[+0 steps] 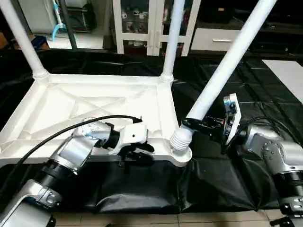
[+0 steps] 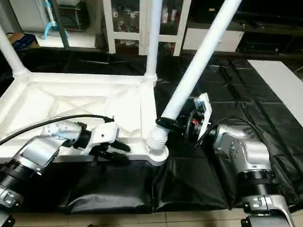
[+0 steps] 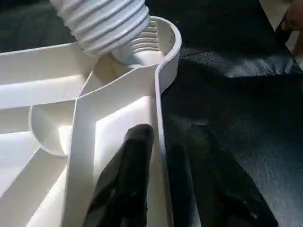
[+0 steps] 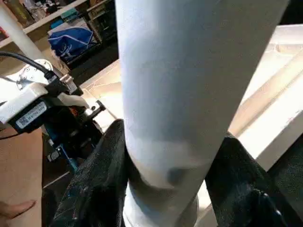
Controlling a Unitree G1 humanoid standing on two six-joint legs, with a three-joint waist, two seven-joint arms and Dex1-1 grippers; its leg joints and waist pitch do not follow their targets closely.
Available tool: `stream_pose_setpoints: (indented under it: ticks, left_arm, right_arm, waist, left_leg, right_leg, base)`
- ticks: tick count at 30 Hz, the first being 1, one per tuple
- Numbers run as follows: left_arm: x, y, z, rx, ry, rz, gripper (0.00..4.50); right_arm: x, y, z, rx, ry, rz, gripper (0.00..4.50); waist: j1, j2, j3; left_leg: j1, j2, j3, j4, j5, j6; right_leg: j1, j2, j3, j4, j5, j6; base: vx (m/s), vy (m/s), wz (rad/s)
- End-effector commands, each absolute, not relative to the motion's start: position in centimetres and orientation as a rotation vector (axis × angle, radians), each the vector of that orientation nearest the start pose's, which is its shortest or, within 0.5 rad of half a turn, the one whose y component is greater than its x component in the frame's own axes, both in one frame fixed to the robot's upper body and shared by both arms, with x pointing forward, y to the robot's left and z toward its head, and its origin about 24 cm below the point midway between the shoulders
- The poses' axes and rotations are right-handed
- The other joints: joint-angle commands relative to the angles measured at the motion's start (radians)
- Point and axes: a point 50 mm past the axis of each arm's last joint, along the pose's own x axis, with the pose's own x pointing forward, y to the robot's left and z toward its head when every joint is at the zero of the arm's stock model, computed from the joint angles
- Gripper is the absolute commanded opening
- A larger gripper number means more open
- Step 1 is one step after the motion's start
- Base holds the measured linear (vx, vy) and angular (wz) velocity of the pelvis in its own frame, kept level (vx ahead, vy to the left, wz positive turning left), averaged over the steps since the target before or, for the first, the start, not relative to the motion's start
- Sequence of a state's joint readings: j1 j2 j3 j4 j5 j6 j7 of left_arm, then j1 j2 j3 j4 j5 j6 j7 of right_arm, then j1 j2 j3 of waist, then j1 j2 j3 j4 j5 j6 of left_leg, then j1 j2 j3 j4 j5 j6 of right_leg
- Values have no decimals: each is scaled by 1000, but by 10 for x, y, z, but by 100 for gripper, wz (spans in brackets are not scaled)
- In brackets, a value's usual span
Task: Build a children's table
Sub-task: Insert table leg to table base
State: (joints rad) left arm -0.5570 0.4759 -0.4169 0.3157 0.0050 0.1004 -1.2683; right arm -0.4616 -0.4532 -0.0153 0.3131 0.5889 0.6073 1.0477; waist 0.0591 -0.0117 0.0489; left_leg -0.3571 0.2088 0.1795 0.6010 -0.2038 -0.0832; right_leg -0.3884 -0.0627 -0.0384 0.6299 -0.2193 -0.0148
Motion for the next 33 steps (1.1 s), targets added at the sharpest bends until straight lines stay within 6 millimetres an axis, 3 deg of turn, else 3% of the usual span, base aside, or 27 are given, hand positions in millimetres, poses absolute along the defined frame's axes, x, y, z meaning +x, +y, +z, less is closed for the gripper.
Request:
stream_pose_setpoints:
  ticks: [1, 2, 4, 5, 8, 15, 16, 22, 24, 27, 33]
  left_arm:
    - [303, 117, 77, 639, 346, -1478, 165]
    - [302, 118, 74, 630, 377, -1483, 173]
    - [301, 119, 72, 626, 398, -1487, 173]
    - [300, 121, 67, 664, 433, -1491, 176]
    - [301, 124, 62, 681, 465, -1464, 176]
    - [306, 136, 51, 691, 587, -1368, 176]
    - [306, 138, 50, 687, 600, -1361, 149]
    - [300, 148, 44, 666, 708, -1368, 98]
    - [299, 148, 43, 662, 715, -1370, 91]
    - [298, 148, 42, 657, 719, -1370, 59]
    - [298, 147, 44, 655, 717, -1328, 11]
  right_arm:
    - [305, -183, 98, 333, 277, 1058, 184]
    - [304, -181, 96, 325, 285, 1060, 184]
    - [303, -181, 95, 317, 291, 1062, 184]
    - [302, -181, 94, 305, 294, 1060, 184]
    - [301, -182, 94, 300, 292, 1056, 184]
    - [301, -185, 97, 280, 288, 1053, 184]
    - [301, -185, 97, 278, 287, 1053, 184]
    - [304, -184, 100, 257, 275, 1073, 184]
    - [305, -184, 101, 253, 270, 1072, 184]
    - [308, -184, 104, 240, 260, 1066, 184]
    - [312, -179, 104, 156, 255, 1082, 184]
  waist:
    - [2, 8, -66]
    - [3, 15, -67]
    - [2, 13, -67]
    - [2, 20, -67]
    - [-1, 17, -66]
    - [-2, 21, -61]
    - [-3, 19, -61]
    - [-6, 5, -59]
    - [-9, 8, -59]
    - [-16, 1, -59]
    - [-18, 6, -55]
  left_leg:
    - [8, 19, -1, -65, -89, 19]
    - [8, 20, -3, -64, -85, 20]
    - [8, 20, -3, -64, -79, 22]
    - [8, 19, -3, -64, -80, 24]
    - [7, 19, -3, -64, -85, 30]
    - [12, 20, -4, -68, -130, 11]
    - [12, 20, -4, -68, -131, 11]
    - [9, 19, -3, -68, -119, 24]
    - [8, 19, -5, -69, -114, 26]
    - [7, 19, -3, -68, -105, 34]
    - [8, 19, -3, -69, -126, 29]
  right_leg:
    - [53, -62, 37, -60, 60, -270]
    - [54, -63, 38, -59, 64, -270]
    - [54, -61, 37, -59, 75, -267]
    - [53, -61, 37, -60, 78, -267]
    - [54, -61, 37, -61, 67, -267]
    - [51, -63, 38, -70, -29, -258]
    - [51, -63, 38, -71, -37, -257]
    - [50, -66, 40, -75, -83, -244]
    - [49, -66, 39, -74, -87, -239]
    - [49, -65, 39, -74, -77, -244]
    - [45, -66, 40, -80, -140, -232]
  base:
    - [0, 0, 0]
    - [0, 0, 0]
    - [0, 0, 0]
    - [0, 0, 0]
    - [0, 0, 0]
    - [0, 0, 0]
    - [0, 0, 0]
    - [0, 0, 0]
    - [0, 0, 0]
    - [0, 0, 0]
    - [0, 0, 0]
